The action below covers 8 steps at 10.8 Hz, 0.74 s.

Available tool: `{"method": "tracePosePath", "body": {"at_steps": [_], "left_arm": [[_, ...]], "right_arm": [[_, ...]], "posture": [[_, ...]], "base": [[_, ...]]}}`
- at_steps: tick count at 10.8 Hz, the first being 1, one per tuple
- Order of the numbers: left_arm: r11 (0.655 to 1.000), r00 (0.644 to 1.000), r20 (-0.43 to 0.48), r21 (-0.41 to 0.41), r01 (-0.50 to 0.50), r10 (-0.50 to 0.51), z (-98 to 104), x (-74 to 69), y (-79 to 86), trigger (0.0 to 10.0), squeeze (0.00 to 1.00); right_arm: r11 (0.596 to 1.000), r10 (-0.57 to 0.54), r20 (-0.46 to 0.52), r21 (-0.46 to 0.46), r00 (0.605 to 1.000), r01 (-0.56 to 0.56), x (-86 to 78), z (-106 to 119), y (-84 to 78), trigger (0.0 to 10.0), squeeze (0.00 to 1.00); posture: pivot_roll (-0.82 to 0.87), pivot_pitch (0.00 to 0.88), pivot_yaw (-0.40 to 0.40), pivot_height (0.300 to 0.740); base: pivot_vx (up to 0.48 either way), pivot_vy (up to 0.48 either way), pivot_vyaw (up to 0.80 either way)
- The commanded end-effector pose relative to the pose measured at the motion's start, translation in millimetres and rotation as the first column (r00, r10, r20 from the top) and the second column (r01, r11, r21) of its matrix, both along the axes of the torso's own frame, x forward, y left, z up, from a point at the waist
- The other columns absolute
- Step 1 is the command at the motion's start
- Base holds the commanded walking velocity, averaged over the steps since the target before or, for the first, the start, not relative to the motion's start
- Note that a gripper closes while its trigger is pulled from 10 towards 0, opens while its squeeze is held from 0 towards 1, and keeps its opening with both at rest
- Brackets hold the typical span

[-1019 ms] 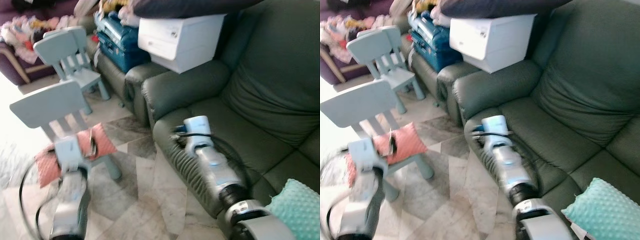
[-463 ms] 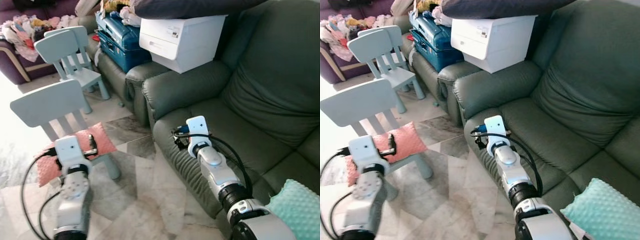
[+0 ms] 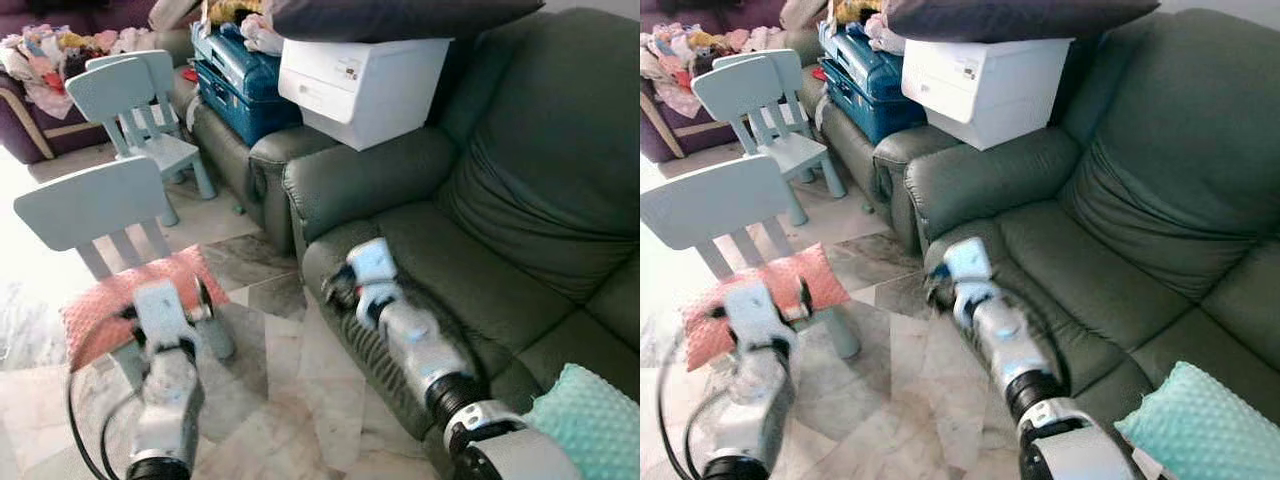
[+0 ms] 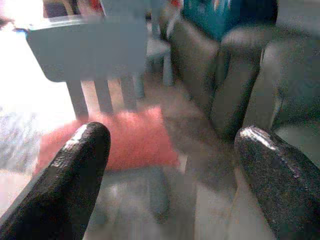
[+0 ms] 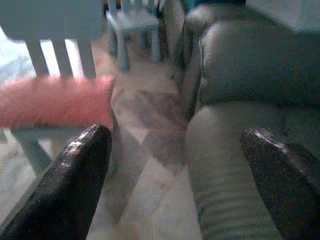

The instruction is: Move the pillow to the sofa

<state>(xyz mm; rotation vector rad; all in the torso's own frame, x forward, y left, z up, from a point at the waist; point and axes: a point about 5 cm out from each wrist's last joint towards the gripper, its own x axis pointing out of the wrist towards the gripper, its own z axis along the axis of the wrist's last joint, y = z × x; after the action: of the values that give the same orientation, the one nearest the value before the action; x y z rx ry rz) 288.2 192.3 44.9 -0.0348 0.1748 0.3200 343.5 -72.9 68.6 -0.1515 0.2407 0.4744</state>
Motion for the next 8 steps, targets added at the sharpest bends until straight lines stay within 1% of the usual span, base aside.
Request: {"method": "tracePosePath", "body": {"at_steps": [1, 2, 3, 4, 5, 6, 7, 8], "left_arm": [[1.0, 0.999, -0.05, 0.01, 0.019, -0.018, -11.8, -1.9, 1.5, 10.0, 0.0], [1.0, 0.994, -0.104, -0.009, 0.018, -0.018, -23.0, -3.2, 2.4, 10.0, 0.0], [0.998, 0.989, -0.144, -0.06, 0.004, -0.013, -30.9, -1.4, 0.7, 10.0, 0.0], [0.995, 0.983, -0.181, -0.096, 0.021, -0.038, -35.7, 2.8, -5.4, 10.0, 0.0], [0.986, 0.972, -0.228, -0.163, 0.018, -0.056, -42.5, 4.3, -9.9, 10.0, 0.0], [0.962, 0.953, -0.288, -0.273, 0.01, -0.091, -52.0, 1.8, -13.5, 10.0, 0.0], [0.925, 0.938, -0.33, -0.378, -0.029, -0.105, -59.2, -2.0, -14.5, 10.0, 0.0], [0.874, 0.924, -0.365, -0.479, -0.08, -0.116, -65.9, -6.9, -15.2, 10.0, 0.0]], "right_arm": [[0.999, -0.002, -0.026, -0.038, 1.0, 0.001, -4.2, -9.0, -1.2, 10.0, 0.0], [0.997, -0.007, -0.043, -0.073, 0.999, 0.004, -5.4, -13.2, -1.8, 10.0, 0.0], [0.996, -0.021, -0.051, -0.086, 0.998, 0.017, -3.5, -13.0, -3.7, 10.0, 0.0], [0.994, -0.014, -0.061, -0.113, 0.998, 0.007, -4.8, -15.8, -2.6, 10.0, 0.0], [0.993, -0.026, -0.083, -0.121, 0.996, 0.015, -4.7, -17.6, -3.4, 10.0, 0.0], [0.991, -0.038, -0.113, -0.131, 0.993, 0.023, -5.6, -20.6, -3.6, 10.0, 0.0], [0.99, -0.036, -0.137, -0.139, 0.99, 0.017, -6.7, -22.8, -2.1, 10.0, 0.0], [0.987, -0.014, -0.157, -0.161, 0.987, -0.011, -9.0, -25.5, 2.4, 10.0, 0.0]], "posture": [[-0.16, 0.0, 0.029, 0.74], [-0.17, 0.0, 0.032, 0.74], [-0.18, 0.0, 0.03, 0.74], [-0.19, 0.0, 0.021, 0.74], [-0.19, 0.0, 0.017, 0.74], [-0.2, 0.0, 0.018, 0.74], [-0.2, 0.0, 0.021, 0.74], [-0.19, 0.0, 0.025, 0.74]], "base": [[0.0, 0.0, 0.0], [0.0, 0.0, 0.0], [0.0, 0.0, 0.0], [0.0, 0.0, 0.0], [0.0, 0.0, 0.0], [0.0, 0.0, 0.0], [0.0, 0.0, 0.0], [0.0, 0.0, 0.0]]}}
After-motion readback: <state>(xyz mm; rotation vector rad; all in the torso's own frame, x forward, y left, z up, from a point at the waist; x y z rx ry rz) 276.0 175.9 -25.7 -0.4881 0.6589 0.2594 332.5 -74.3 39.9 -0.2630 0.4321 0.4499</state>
